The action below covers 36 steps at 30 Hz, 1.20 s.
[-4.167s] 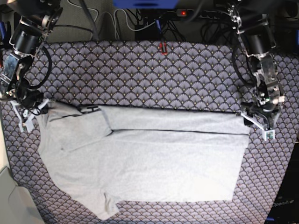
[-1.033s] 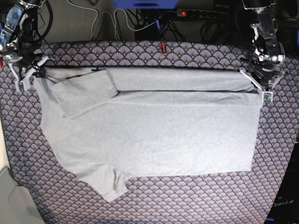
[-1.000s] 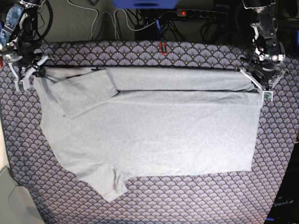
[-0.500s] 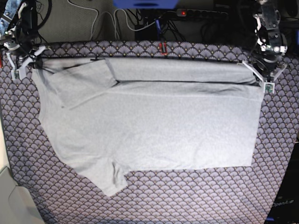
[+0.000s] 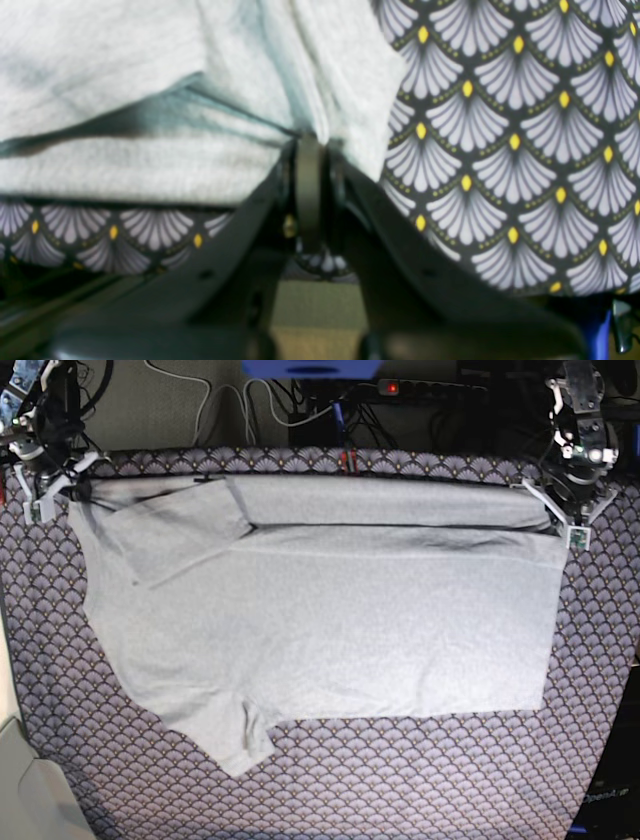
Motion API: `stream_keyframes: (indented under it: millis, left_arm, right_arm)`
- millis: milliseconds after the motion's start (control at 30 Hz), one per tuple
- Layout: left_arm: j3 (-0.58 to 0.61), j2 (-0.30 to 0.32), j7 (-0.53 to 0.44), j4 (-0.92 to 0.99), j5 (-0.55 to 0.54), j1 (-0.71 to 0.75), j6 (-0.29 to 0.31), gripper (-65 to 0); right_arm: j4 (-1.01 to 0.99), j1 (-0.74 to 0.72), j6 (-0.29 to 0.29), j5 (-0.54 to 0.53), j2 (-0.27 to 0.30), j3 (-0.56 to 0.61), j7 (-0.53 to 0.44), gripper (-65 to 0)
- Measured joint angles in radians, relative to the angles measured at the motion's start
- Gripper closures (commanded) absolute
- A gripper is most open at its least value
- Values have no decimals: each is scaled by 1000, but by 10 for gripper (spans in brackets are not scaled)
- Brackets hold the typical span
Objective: Fold the T-shirt properly
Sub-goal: 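Drag the folded edge with both grippers back toward the robot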
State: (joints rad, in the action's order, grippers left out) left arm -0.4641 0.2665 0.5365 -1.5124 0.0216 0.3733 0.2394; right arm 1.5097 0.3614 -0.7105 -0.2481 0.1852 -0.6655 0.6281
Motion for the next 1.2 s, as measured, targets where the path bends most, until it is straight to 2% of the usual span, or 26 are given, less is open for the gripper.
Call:
stream_keyframes:
  millis: [467,500,633,767,833,967,1033,1133,1200]
  left_arm:
    - [0,-1,-11,-2,-4,14,-4,-4]
    - [0,-1,-10,-2,-19,14,-10,-4]
    - [-6,8,10,-3,-87,14,-11,-5]
    - [-5,16,35,-16,-109,18,-10,-7]
    - [-5,16,46,-24,-109,21,-10,-43]
    - [-6,16,47,-26,-105,26,-24,-209]
    - [-8,17,46,-27,-101,26,-27,-268]
    - [-11,19,46,-27,-97,26,-30,-324]
    - [-12,19,46,-27,-97,26,-30,-336]
  right_arm:
    - [24,6,0,6,-8,-1,14,0]
    - [43,8,0,12,-12,-2,43,0]
    - [70,19,0,25,-22,-10,60,0]
    - [71,19,0,31,-23,-11,61,-52]
    - [72,18,0,31,-23,-11,63,-98]
    - [72,18,0,39,-22,-15,67,-182]
    - [73,18,0,40,-22,-15,67,-214]
    - [72,18,0,38,-24,-36,69,-251]
    - [69,16,0,48,-31,-82,92,-258]
